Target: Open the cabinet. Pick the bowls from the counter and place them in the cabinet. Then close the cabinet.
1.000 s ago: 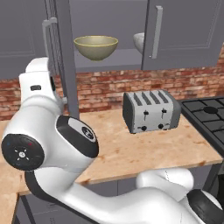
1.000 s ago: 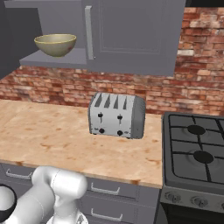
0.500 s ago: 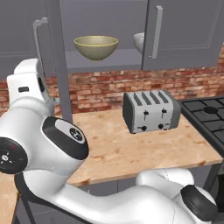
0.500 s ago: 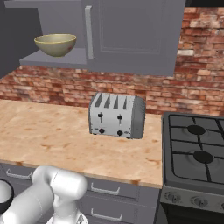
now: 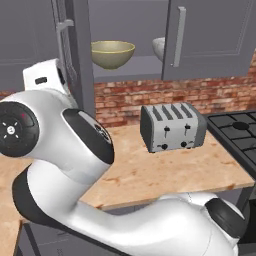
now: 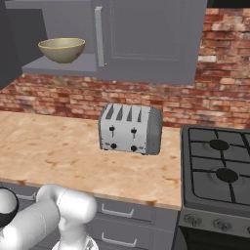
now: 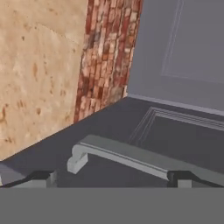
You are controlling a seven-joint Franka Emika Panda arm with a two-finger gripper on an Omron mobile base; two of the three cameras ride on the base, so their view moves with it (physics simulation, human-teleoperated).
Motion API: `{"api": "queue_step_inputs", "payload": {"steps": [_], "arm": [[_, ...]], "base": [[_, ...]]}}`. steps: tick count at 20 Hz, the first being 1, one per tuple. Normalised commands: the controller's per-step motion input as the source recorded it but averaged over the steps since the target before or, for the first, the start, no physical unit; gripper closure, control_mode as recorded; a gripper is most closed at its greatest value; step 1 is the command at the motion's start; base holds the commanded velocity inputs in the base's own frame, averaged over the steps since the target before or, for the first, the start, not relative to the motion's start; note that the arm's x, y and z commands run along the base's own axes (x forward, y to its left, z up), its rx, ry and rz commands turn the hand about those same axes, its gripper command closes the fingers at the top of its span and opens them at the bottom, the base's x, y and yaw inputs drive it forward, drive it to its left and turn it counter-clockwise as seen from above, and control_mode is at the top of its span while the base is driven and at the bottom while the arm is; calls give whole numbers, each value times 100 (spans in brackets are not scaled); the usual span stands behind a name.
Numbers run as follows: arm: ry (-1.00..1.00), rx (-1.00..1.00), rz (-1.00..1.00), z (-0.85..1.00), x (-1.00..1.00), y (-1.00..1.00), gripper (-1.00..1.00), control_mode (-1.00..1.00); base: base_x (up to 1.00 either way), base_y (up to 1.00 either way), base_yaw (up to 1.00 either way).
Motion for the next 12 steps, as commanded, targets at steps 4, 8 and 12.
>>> {"api": "queue_step_inputs", "payload": {"steps": [4, 8, 12], "arm": [[18, -5, 0, -1, 2, -37, -100, -100], [9, -3, 0, -6, 16, -34, -100, -100], [5, -2, 0, -8, 24, -35, -100, -100]], "base": [[0, 0, 0], [0, 0, 0], [0, 0, 0]]}}
